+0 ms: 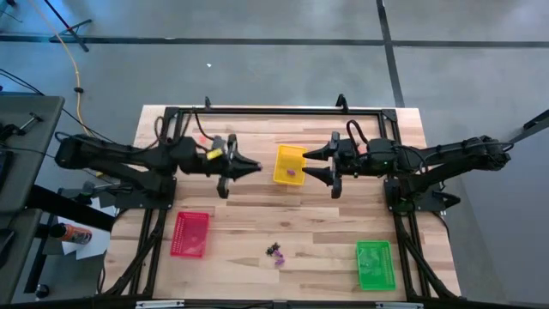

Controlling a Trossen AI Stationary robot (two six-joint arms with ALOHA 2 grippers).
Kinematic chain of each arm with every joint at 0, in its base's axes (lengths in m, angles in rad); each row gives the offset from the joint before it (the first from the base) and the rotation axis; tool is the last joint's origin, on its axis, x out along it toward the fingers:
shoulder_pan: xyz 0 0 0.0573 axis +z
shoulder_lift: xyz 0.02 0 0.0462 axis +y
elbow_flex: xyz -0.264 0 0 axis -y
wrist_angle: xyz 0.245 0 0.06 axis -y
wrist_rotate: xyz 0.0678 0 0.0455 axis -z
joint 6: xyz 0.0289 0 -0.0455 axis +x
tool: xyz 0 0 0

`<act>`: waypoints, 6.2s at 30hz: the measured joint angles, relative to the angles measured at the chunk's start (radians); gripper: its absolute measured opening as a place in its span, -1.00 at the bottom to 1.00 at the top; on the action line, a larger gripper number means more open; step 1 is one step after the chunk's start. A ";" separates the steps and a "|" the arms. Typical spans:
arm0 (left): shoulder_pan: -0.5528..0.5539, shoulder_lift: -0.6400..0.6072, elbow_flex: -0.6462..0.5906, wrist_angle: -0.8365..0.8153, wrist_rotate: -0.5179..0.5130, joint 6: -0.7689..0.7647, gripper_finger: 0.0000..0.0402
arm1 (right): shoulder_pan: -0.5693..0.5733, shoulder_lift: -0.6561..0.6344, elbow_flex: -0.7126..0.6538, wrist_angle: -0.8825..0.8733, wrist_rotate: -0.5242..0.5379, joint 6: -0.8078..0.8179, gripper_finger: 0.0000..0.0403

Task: Sort Halloween decoration
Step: Put the skeleton toy into the yellow bin

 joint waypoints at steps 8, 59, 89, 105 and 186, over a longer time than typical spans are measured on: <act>-0.017 0.056 0.000 0.077 -0.019 -0.017 -0.96 | 0.000 0.000 0.000 0.001 -0.003 -0.046 0.01; 0.296 0.922 0.502 -0.513 0.075 0.337 -0.96 | -0.001 -0.002 0.000 0.163 0.107 -0.173 0.01; 0.302 0.950 0.502 -0.579 0.001 0.348 -0.53 | -0.001 -0.002 0.000 0.144 0.107 -0.097 0.01; 0.305 0.735 0.501 -0.663 0.011 0.322 -0.05 | -0.001 -0.002 0.000 0.146 0.107 -0.098 0.01; -0.023 -0.041 0.090 -0.197 -0.201 0.167 -0.06 | 0.343 1.047 0.721 -0.616 -0.226 -0.027 0.01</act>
